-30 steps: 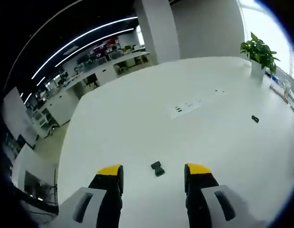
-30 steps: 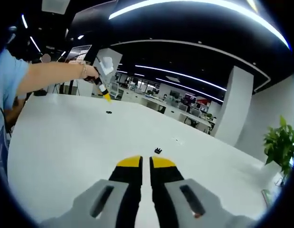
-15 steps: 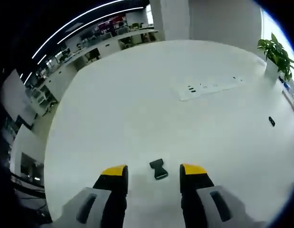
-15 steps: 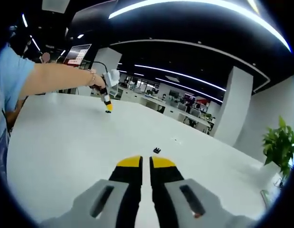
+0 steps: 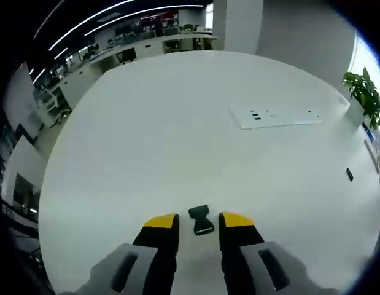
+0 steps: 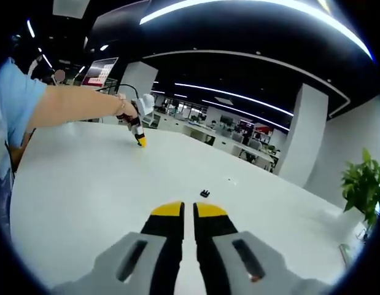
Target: Snap the two parts of the plastic buckle together until the buckle closes and remains connected.
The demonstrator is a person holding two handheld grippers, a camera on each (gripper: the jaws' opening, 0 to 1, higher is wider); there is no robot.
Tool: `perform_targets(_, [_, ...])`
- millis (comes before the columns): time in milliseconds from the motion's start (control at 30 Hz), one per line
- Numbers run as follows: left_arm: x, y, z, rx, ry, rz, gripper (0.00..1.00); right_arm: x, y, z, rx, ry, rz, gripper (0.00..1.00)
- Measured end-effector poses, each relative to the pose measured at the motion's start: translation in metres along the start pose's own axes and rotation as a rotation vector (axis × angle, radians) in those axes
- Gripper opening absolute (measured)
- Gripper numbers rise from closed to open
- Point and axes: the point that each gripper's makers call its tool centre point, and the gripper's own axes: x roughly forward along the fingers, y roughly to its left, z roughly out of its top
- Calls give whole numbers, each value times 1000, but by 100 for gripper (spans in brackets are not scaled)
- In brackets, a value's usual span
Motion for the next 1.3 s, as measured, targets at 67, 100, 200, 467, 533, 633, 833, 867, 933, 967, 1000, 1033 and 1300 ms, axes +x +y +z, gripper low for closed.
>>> perform_targets(67, [0, -2, 0, 6, 1, -7, 19, 0, 1, 2, 0, -7, 3, 5])
perform_targets(100, [-1, -3, -1, 10, 7, -9, 15, 0, 1, 2, 0, -10, 3, 5])
perform_targets(200, [0, -1, 1, 15, 12, -12, 11, -1, 2, 2, -2, -10, 1, 5])
perform_targets(467, [-3, -5, -2, 15, 12, -13, 9, -2, 1, 4, -3, -16, -2, 5])
perform_targets(533, [-5, -5, -3, 17, 22, -18, 9, -2, 1, 4, -5, -16, -2, 5])
perform_targets(633, [-6, -5, -6, 11, 31, -23, 9, -2, 0, 4, -6, -16, -3, 5])
perform_targets(833, [-11, -9, -13, 29, 63, -35, 9, -2, -2, 5, -4, -23, -9, 4])
perform_targets(867, [-11, -10, -14, 29, 65, -37, 9, -2, -2, 5, -5, -22, -11, 4])
perform_targets(933, [-14, -12, -17, 32, 71, -40, 9, -2, -3, 5, -7, -22, -13, 4])
perform_targets(967, [-15, -13, -19, 33, 75, -40, 9, -2, -3, 5, -6, -24, -14, 4])
perform_targets(1000, [-15, -13, -20, 37, 78, -42, 9, -2, -3, 5, -6, -25, -15, 4])
perform_targets(1033, [-16, -14, -22, 43, 82, -44, 9, -2, -4, 5, -6, -25, -14, 4])
perform_targets(1300, [-23, -23, -35, 96, 123, -61, 9, 0, -4, 5, -4, -24, -14, 4])
